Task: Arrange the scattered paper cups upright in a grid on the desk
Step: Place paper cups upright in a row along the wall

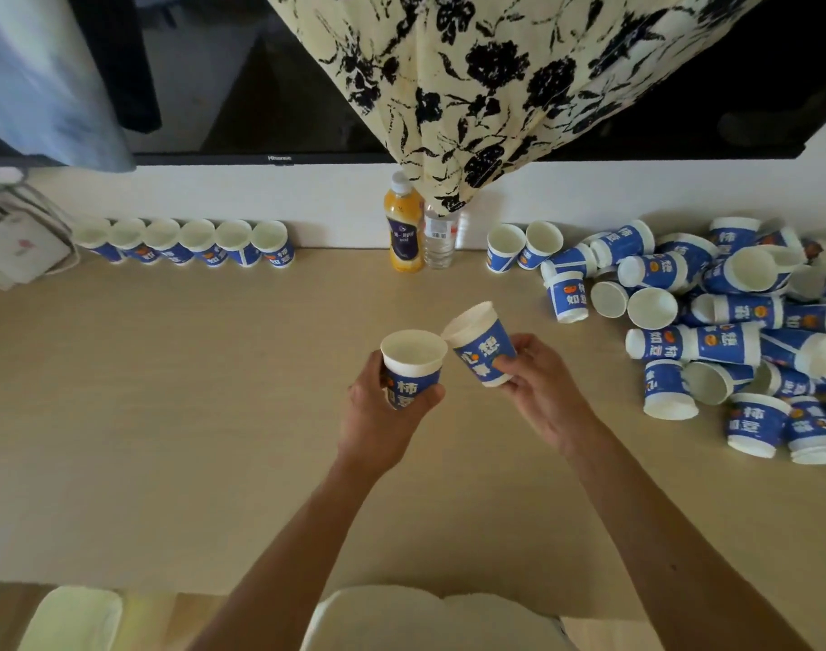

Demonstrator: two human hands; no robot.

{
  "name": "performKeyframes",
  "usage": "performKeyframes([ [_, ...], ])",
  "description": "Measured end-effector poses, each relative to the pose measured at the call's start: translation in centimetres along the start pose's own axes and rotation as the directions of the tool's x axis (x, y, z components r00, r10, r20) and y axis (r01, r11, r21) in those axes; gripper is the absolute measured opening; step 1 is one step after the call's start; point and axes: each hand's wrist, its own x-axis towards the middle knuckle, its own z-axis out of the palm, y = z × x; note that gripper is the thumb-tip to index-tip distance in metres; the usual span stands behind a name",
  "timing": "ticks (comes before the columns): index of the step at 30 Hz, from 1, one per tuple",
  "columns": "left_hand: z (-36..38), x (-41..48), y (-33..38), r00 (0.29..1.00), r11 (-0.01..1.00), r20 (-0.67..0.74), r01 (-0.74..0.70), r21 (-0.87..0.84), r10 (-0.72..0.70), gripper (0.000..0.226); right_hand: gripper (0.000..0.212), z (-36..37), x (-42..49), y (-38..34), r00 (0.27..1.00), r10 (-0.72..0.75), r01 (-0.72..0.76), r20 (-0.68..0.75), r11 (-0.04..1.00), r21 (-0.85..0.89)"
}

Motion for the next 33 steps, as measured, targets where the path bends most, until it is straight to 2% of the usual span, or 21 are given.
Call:
performKeyframes([
  [2, -1.0, 0.1, 0.0, 1.000, 1.000, -0.006, 0.000, -0.024, 0.000, 0.048, 0.052, 1.7, -0.2, 1.2, 0.999, 0.001, -0.001, 0.048, 1.000, -0.010],
  [5, -2.8, 0.4, -0.4, 1.000, 0.999, -0.003, 0.003, -0.055, -0.003, 0.050, 0.064, 4.1, 0.2, 2.0, 0.991, -0.012, 0.032, 0.135, 0.988, -0.152],
  [9, -5.8, 1.0, -1.7, 0.999, 0.998, -0.035, 0.017, -0.061, -0.019, 0.055, 0.061, 7.0, 2.0, 2.5, 0.972, 0.032, 0.042, 0.233, 0.951, -0.307],
  [15, -10.8, 2.0, -4.1, 0.992, 0.996, -0.101, 0.075, -0.052, -0.080, 0.057, 0.081, 12.2, 5.2, 4.0, 0.954, 0.123, 0.003, 0.272, 0.907, -0.421],
  [19, -13.9, 3.2, -5.9, 0.975, 0.990, -0.174, 0.134, -0.049, -0.141, 0.054, 0.082, 15.3, 7.3, 5.4, 0.968, 0.119, -0.004, 0.222, 0.888, -0.459],
  [22, -15.7, 4.4, -7.1, 0.959, 0.982, -0.215, 0.178, -0.055, -0.186, 0.058, 0.072, 17.4, 9.7, 6.3, 0.985, 0.074, 0.008, 0.155, 0.883, -0.469],
  [25, -17.2, 5.7, -8.2, 0.947, 0.979, -0.248, 0.192, -0.065, -0.202, 0.059, 0.073, 19.2, 12.8, 7.2, 0.998, 0.013, 0.023, 0.066, 0.857, -0.515],
  [33, -19.3, 8.6, -10.1, 0.931, 0.968, -0.268, 0.222, -0.117, -0.246, 0.059, 0.074, 23.0, 21.9, 9.2, 0.987, -0.130, 0.046, -0.097, 0.797, -0.602],
])
